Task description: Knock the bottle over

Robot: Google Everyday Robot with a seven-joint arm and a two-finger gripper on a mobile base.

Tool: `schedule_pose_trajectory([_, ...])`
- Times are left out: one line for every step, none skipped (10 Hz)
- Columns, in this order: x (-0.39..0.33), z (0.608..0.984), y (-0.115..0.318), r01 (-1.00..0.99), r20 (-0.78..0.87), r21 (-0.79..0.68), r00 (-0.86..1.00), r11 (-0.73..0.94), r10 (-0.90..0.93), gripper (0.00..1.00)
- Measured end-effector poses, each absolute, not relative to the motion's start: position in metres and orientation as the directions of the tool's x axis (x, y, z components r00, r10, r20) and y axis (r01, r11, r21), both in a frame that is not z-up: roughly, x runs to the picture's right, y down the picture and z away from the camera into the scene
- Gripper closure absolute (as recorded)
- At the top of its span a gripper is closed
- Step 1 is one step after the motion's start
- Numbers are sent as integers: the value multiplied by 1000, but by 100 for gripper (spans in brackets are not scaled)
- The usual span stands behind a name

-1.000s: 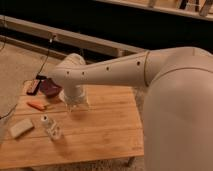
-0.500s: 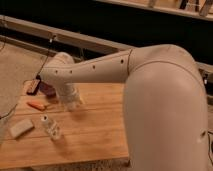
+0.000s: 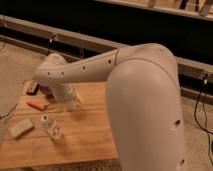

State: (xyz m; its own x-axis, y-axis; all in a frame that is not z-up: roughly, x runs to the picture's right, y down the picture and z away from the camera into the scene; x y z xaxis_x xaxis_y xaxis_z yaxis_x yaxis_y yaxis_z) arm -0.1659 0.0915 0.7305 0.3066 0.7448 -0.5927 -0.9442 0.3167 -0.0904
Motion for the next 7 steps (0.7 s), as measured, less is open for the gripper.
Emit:
schedule_pose_trajectory([-164, 731, 93, -941, -594, -84, 312, 329, 742, 35])
schedule_pose_trajectory([-161, 732, 97, -936, -596, -76, 319, 345, 736, 35])
schedule_pose_trajectory([-159, 731, 99, -933, -598, -73, 324, 353, 733, 35])
schedule_pose_trajectory([-157, 729, 107, -926, -603, -77, 339, 370, 722, 35])
schedule_pose_trajectory([-155, 727, 114, -920, -607, -83, 353, 384, 712, 35])
schedule_pose_trajectory([-154, 727, 118, -916, -609, -87, 360, 392, 706, 35])
schedule_pose_trajectory([-151, 726, 128, -906, -613, -97, 380, 411, 693, 35])
